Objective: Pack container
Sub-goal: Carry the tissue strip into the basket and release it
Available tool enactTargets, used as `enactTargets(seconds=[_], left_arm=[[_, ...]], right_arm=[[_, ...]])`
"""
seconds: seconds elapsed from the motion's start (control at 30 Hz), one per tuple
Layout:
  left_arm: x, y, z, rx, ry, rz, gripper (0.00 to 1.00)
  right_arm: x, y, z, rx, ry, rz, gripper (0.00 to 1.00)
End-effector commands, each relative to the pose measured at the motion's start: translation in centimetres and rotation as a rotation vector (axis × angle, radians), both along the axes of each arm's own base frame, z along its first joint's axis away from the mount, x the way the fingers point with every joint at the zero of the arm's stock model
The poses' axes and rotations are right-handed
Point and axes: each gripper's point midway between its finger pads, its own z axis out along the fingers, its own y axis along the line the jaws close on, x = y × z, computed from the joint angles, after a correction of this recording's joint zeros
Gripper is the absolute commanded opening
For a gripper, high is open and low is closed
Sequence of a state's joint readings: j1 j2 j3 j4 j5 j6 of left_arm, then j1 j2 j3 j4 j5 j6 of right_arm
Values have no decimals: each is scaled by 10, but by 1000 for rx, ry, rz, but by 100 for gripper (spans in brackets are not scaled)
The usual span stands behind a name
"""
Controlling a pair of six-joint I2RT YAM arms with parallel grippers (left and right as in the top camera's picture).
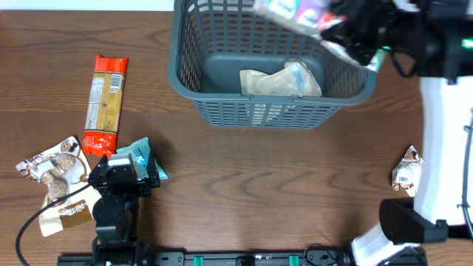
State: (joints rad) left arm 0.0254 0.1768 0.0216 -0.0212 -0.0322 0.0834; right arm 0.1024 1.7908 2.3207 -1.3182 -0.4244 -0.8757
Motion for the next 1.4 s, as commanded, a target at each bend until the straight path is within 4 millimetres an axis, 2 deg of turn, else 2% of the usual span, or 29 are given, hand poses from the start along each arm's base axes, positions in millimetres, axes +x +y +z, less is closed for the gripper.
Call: enactTargets(seconds=[0.0, 0.27, 0.43, 0.57, 0.6, 0.67, 0.73, 0.77, 0.8, 0.83, 0.93, 1.1, 1.2, 1.27, 1.37], left_arm=[[-3, 4, -15, 17, 46, 22, 99], [-3, 4, -15, 17, 46, 22, 98], [-3, 4, -15, 17, 46, 22, 99], [-3, 4, -15, 17, 46, 22, 99], [-3, 4, -15, 17, 46, 22, 99], [-3, 4, -15, 17, 46, 22, 99], [-3, 4, -15, 17, 46, 22, 99], [-3, 4, -15, 17, 46, 22, 99], [-3, 4, -15, 17, 46, 22, 99], [-3, 4, -15, 17, 46, 22, 99], [-3, 4, -15, 17, 46, 22, 99], [-3, 4, -15, 17, 46, 22, 99], [-3, 4, -15, 17, 46, 22, 99], [-3, 4, -15, 17, 46, 22, 98], [-3, 4, -15, 17, 46, 22, 99]], right_arm=[[16, 4, -28, -100, 15, 50, 1], [50, 19, -122, -143, 223, 110, 2], [59, 42, -184, -164, 353, 160, 6], [59, 55, -223, -195, 432, 186, 5], [58, 58, -231, -203, 450, 192, 8], [58, 60, -241, -214, 477, 178, 26], [58, 60, -244, -220, 487, 161, 33], [58, 59, -244, -217, 493, 147, 44], [58, 59, -242, -206, 500, 125, 65], [58, 58, -239, -194, 508, 100, 99], [55, 51, -226, -185, 507, 52, 99], [48, 41, -173, -133, 435, -30, 99], [39, 35, -124, -102, 331, -64, 99], [35, 22, -89, -105, 234, -107, 99], [26, -16, -39, -73, 129, -334, 99]])
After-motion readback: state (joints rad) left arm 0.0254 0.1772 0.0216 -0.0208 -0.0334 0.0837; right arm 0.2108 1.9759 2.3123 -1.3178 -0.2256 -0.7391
